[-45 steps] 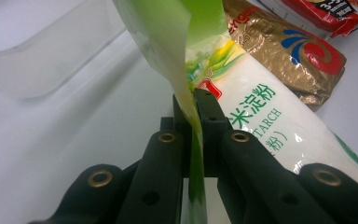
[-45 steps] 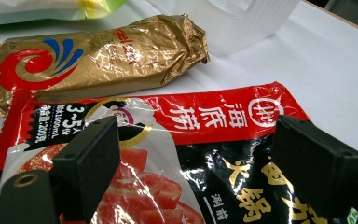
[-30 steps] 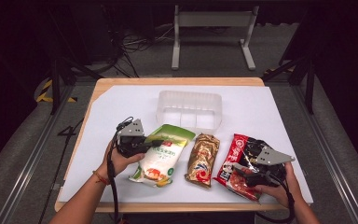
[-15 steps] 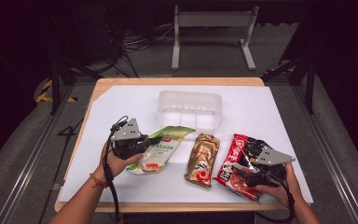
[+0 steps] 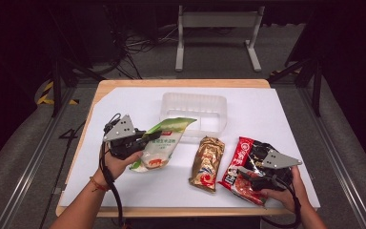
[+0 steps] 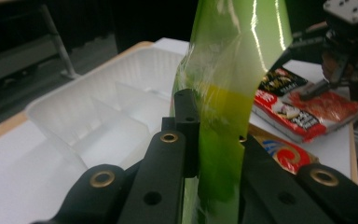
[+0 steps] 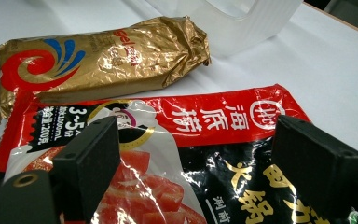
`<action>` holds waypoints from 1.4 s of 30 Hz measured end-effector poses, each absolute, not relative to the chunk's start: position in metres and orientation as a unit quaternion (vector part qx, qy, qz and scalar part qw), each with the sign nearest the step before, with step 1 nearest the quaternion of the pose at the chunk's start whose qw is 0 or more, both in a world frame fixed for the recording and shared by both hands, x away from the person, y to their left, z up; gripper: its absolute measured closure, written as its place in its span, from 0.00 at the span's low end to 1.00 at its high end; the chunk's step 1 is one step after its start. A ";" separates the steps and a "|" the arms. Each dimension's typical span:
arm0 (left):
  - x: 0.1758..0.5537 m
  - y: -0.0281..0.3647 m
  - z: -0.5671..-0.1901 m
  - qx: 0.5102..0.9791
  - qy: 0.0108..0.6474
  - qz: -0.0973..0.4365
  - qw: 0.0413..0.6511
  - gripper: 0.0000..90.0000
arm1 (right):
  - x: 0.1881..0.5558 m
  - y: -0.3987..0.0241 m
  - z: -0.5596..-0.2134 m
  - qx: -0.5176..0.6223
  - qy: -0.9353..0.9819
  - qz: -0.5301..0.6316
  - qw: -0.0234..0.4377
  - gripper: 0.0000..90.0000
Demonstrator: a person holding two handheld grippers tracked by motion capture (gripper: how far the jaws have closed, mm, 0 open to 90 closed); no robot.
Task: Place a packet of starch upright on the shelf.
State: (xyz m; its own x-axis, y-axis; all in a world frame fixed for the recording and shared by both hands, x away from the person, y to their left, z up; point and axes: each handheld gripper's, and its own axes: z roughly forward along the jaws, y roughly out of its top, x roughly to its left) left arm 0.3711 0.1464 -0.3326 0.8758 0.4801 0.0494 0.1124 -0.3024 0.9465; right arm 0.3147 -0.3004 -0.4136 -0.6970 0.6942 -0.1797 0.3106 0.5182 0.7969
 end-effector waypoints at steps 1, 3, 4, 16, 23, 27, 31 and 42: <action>0.371 0.146 -0.333 0.790 0.187 0.164 0.560 1.00 | 0.315 -0.300 -0.414 0.301 0.835 0.388 0.247 0.18; 0.373 0.147 -0.327 0.781 0.195 0.172 0.568 1.00 | 0.315 -0.300 -0.414 0.302 0.834 0.389 0.247 0.18; 0.373 0.147 -0.326 0.776 0.199 0.172 0.573 1.00 | 0.315 -0.300 -0.414 0.302 0.834 0.390 0.247 0.18; 0.406 0.132 -0.315 0.729 0.253 0.171 0.612 1.00 | 0.314 -0.300 -0.414 0.299 0.835 0.393 0.243 0.18; 0.428 0.120 -0.310 0.718 0.273 0.179 0.615 1.00 | 0.315 -0.301 -0.414 0.299 0.835 0.393 0.242 0.18; 0.442 0.115 -0.309 0.705 0.290 0.182 0.621 1.00 | 0.315 -0.301 -0.414 0.299 0.835 0.394 0.242 0.18; 0.453 0.108 -0.308 0.705 0.291 0.190 0.619 1.00 | 0.315 -0.301 -0.414 0.300 0.834 0.395 0.242 0.18; 0.486 0.094 -0.318 0.700 0.320 0.197 0.607 1.00 | 0.315 -0.301 -0.413 0.298 0.833 0.394 0.247 0.18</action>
